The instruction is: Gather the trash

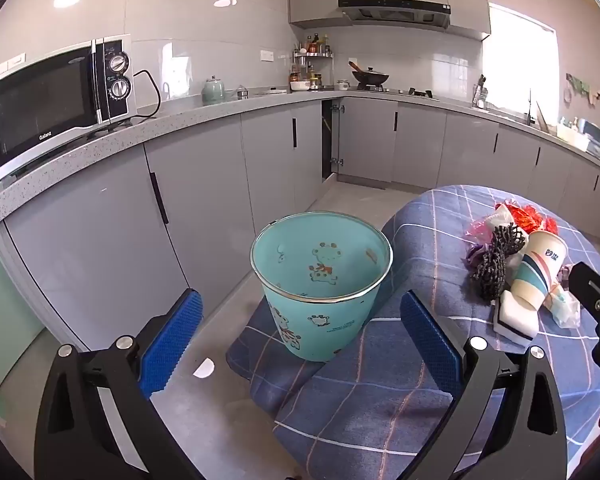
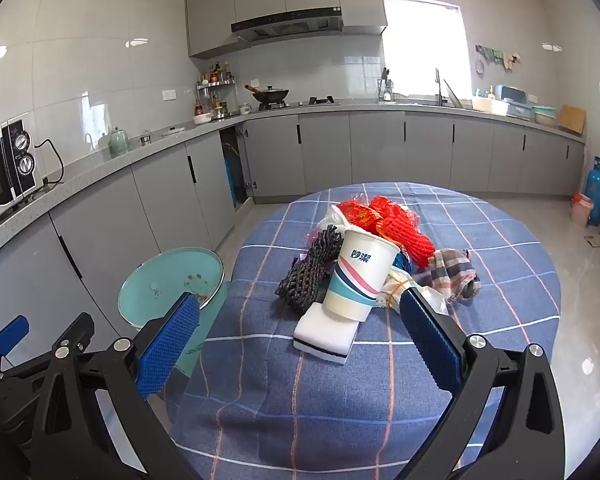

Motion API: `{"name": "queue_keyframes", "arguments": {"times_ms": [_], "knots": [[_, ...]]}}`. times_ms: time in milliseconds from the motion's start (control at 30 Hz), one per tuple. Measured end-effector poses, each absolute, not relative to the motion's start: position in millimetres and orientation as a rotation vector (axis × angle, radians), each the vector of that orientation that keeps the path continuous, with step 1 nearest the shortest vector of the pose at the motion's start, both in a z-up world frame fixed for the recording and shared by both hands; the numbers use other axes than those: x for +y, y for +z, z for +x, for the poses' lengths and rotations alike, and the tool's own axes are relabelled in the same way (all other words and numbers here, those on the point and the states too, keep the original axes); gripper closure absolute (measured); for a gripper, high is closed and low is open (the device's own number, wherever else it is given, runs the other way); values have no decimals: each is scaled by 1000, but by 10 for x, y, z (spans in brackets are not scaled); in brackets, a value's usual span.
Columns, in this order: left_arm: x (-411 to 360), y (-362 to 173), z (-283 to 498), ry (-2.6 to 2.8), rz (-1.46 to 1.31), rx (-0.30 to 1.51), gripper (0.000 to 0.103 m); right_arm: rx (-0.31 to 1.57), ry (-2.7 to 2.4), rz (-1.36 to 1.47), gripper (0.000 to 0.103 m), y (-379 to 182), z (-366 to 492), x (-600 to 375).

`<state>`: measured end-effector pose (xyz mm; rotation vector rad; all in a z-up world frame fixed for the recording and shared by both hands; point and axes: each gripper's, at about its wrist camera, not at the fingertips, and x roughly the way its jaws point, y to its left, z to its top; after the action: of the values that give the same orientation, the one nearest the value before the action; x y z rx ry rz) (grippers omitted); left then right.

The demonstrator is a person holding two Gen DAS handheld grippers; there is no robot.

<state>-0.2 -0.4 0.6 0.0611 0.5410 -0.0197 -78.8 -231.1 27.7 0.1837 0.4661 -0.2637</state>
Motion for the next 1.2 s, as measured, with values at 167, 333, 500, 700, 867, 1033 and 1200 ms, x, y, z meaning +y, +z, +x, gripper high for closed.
{"name": "queue_keyframes", "arguments": {"times_ms": [167,333,500,700,867,1033,1200], "knots": [[-47,2,7,-18,59,550,6,464,-263,185,4,293,-792,-2316],[34,-18,5,-23,44,562,6,461,-270,187,4,261,-798,-2307],[26,-16,2,-26,56,561,6,458,-272,193,4,274,-825,-2318],[0,-16,-3,-22,58,566,6,463,-271,192,4,303,-808,-2325],[-4,-6,-10,-26,58,565,6,463,-270,193,4,300,-810,-2326],[-1,-27,-6,-27,59,565,6,464,-270,192,4,300,-809,-2322],[1,-30,-8,-27,57,565,6,463,-271,194,4,299,-811,-2323]]}}
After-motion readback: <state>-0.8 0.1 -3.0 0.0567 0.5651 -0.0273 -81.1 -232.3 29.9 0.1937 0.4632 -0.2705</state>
